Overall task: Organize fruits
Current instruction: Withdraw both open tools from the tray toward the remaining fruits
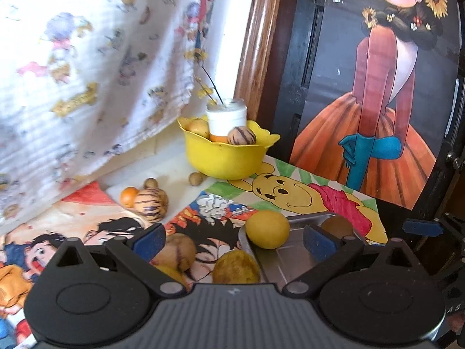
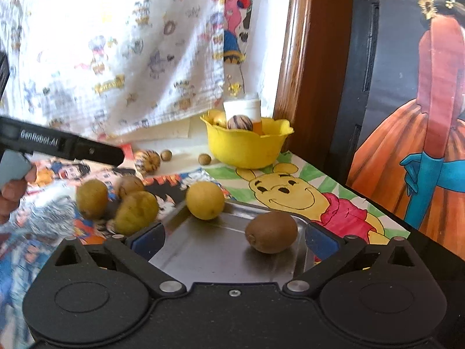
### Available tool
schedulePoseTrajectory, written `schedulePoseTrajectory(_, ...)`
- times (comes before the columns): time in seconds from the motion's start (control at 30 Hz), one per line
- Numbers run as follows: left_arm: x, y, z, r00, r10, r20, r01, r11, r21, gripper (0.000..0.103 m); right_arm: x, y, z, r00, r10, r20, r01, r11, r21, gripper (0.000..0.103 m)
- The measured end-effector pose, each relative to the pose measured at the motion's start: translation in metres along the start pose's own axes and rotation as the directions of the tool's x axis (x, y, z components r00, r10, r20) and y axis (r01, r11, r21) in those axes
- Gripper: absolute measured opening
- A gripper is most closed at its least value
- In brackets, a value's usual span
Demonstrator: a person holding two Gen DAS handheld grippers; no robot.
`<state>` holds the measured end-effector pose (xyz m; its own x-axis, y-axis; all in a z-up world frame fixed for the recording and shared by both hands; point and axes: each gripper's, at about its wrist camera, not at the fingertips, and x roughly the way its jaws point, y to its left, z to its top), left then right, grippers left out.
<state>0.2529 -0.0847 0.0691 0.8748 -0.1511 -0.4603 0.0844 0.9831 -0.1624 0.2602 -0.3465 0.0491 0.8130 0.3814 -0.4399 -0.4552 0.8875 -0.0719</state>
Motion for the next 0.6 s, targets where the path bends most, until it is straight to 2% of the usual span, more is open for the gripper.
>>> schedulePoseTrajectory(0.23,-0.045,0.008,-0.014,0.999,0.031,0.025,-0.031,1.000,-0.001,0.103,-0.039,0.025,0.002,0.999,0.001,0.037,-0.003,0.999,0.041,0.102)
schedulePoseTrajectory(0.6,-0.104,0.016,-0.036,0.997,0.061,0.049,-0.061,0.998,-0.005,0.103,-0.087,0.071,-0.013,0.998,0.017,0.055,-0.021,0.997,0.068,0.102)
